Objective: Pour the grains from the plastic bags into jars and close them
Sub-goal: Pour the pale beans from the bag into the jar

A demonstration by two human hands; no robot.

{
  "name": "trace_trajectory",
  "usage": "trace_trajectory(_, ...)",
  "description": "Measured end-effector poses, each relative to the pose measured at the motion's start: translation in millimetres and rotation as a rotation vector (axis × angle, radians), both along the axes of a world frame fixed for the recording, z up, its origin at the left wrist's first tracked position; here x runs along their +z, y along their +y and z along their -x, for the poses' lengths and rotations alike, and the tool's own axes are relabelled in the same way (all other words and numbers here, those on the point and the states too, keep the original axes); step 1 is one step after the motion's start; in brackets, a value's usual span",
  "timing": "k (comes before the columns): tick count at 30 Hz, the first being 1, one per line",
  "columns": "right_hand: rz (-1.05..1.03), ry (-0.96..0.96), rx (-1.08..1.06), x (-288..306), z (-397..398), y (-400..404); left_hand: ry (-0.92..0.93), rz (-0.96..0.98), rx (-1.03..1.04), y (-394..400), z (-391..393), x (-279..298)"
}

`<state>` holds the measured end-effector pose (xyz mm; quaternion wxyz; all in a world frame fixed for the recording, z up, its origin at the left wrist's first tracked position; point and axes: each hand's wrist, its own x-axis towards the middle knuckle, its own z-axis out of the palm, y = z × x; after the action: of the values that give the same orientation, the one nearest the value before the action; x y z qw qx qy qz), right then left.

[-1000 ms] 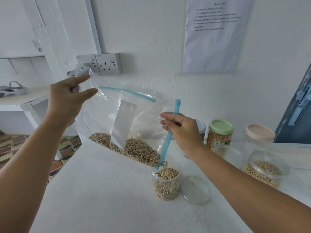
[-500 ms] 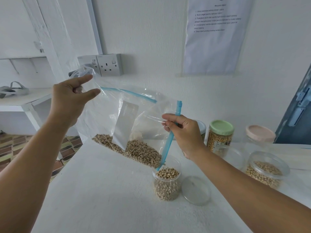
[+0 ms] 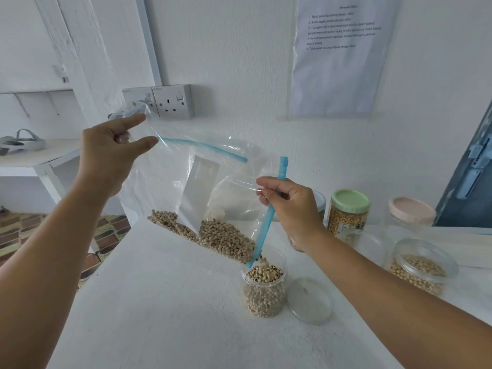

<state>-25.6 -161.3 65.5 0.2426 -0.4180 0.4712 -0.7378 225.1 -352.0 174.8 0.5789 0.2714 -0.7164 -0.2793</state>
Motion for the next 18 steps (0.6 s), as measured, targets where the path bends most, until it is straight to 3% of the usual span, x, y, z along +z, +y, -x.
trace_trajectory(18, 0.002, -0.001, -0.008, 2.1, 0.9, -0.6, -0.007, 0.005, -0.015, -4.0, 3.9, 6.9)
